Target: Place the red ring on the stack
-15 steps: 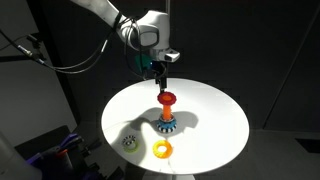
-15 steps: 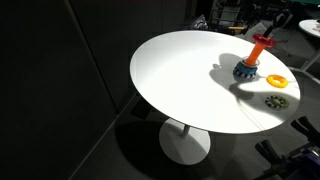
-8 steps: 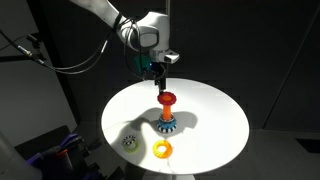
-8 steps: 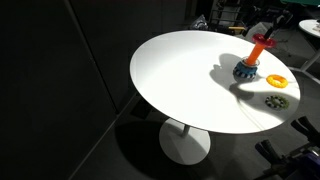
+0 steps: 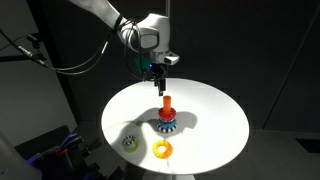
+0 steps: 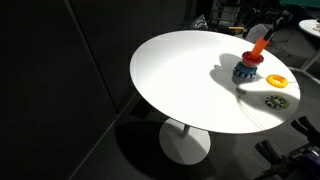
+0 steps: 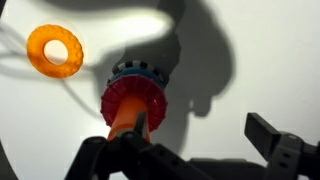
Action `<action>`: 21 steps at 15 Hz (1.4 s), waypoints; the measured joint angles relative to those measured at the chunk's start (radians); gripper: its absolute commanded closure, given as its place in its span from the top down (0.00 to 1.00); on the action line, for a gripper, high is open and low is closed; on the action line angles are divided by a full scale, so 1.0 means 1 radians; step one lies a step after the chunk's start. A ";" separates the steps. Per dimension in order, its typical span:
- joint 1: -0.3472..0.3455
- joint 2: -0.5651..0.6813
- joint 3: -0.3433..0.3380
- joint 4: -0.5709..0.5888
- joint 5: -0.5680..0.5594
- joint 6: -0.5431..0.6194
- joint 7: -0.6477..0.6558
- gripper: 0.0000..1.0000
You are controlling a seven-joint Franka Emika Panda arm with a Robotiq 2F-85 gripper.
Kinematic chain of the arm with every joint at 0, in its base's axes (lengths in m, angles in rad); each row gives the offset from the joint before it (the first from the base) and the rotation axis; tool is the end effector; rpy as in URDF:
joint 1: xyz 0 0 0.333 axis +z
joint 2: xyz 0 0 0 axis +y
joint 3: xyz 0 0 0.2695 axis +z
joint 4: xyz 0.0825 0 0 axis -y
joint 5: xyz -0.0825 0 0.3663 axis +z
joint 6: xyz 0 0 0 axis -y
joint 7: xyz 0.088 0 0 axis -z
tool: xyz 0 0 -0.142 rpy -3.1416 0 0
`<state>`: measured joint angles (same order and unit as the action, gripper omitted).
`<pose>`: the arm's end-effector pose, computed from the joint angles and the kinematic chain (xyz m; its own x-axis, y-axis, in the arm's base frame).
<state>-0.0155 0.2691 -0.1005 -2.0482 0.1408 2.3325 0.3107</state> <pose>0.5635 -0.0601 0.2429 0.8683 -0.4959 -0.0101 -0.4951 -0.8654 -0.0773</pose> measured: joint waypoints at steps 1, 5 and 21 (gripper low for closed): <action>0.000 -0.001 0.000 0.000 0.000 0.000 0.000 1.00; -0.001 -0.011 -0.001 0.000 -0.024 -0.059 -0.013 1.00; 0.016 -0.237 0.037 -0.110 -0.257 -0.406 -0.079 1.00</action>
<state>0.0004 0.0320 -0.0634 -2.1578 -0.1159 1.9265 0.2320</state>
